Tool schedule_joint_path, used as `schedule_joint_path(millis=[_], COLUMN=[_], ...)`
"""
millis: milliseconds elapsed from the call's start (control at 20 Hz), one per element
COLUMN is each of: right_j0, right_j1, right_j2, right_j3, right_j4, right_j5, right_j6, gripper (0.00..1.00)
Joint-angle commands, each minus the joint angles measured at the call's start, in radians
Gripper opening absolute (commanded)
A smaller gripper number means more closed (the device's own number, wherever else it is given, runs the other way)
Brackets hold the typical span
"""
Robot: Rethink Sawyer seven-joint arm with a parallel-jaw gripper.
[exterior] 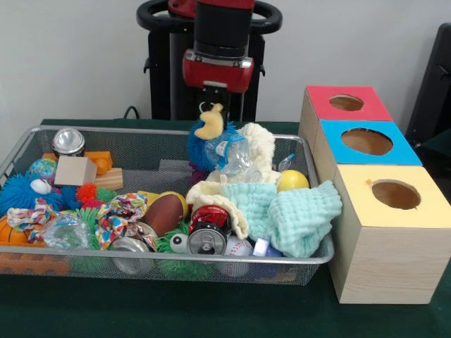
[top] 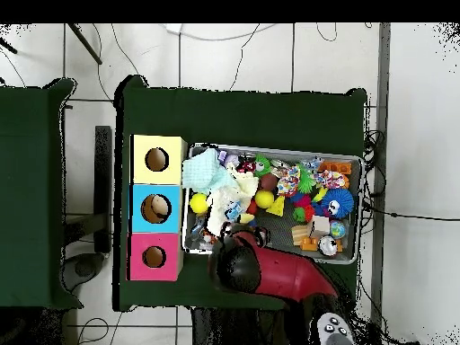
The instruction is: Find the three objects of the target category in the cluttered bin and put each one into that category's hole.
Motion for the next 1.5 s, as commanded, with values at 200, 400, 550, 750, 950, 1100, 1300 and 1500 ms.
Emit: schedule_joint_path(millis=[200,400,550,750,950,1100,1300,1500], right_j0=[-0.06,-0.126,-0.219,-0.286,-0.302,-0.295,-0.293,-0.293], right_j1=[-0.054,-0.04,-0.037,-0.042,-0.019,-0.005,0.025,0.028], right_j2=[0.263,0.428,0.629,0.809,0.885,0.894,0.948,0.987], right_j3=[-0.132,-0.151,-0.151,-0.181,-0.232,-0.258,-0.339,-0.379], right_j4=[-0.041,-0.111,-0.167,-0.262,-0.297,-0.32,-0.337,-0.366], right_j5=[0.239,0.288,0.375,0.497,0.603,0.608,0.723,0.787], right_j6=[-0.13,-0.286,-0.479,-0.69,-0.734,-0.722,-0.867,-0.98], gripper=[0.0,0.0,0.0,0.0,0.0,0.0,0.0,0.0])
